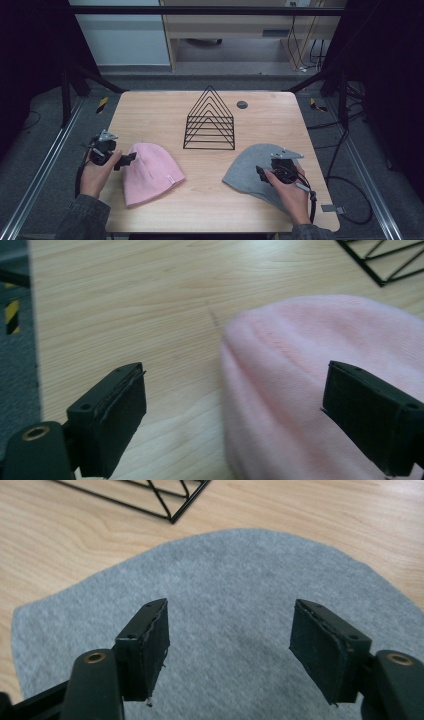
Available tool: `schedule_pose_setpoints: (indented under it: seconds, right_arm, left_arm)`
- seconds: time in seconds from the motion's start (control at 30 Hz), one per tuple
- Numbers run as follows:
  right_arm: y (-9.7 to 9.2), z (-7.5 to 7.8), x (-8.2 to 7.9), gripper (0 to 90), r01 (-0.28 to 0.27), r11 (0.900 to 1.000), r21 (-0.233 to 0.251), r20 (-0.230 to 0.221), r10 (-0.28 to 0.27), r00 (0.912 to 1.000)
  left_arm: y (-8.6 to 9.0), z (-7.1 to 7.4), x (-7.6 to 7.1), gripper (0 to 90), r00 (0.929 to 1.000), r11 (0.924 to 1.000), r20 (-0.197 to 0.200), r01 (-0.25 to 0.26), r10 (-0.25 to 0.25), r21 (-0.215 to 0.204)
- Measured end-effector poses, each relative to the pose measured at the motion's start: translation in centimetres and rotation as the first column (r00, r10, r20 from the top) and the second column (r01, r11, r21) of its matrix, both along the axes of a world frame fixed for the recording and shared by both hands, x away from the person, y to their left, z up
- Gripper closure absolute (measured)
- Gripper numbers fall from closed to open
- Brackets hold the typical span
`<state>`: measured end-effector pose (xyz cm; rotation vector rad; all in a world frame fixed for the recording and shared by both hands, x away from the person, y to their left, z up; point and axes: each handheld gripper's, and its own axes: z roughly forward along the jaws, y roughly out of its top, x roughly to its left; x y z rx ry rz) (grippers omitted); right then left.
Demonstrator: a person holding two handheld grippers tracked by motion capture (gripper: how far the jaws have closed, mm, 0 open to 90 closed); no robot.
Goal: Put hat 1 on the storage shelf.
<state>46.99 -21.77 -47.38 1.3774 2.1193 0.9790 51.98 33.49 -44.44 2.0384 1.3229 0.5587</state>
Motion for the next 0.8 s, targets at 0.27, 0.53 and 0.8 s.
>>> schedule_pose_setpoints:
  seconds: [0.27, 0.53, 0.8]
  right_arm:
    - [-0.5, -0.2, -0.1, 42.0, 0.001, 0.9998, -0.022, 0.024, -0.001, 0.9997]
    - [-0.1, -0.3, 0.1, 40.3, 0.005, 0.9999, -0.013, -0.011, -0.006, 0.9999]
    - [0.0, -0.4, 0.1, 41.8, -0.015, 0.9999, -0.004, -0.023, 0.015, 0.9996]
  left_arm:
    - [0.4, 1.0, 0.0, 16.7, 0.9999, 0.9997, 0.007, -0.014, 0.014, -0.021]
    - [0.6, -0.1, 1.2, 26.3, 0.9991, 0.9997, -0.038, -0.019, 0.019, -0.013]
    - [-0.7, -2.4, 1.9, 31.7, 0.9884, 0.9982, -0.14, 0.057, -0.059, -0.019]
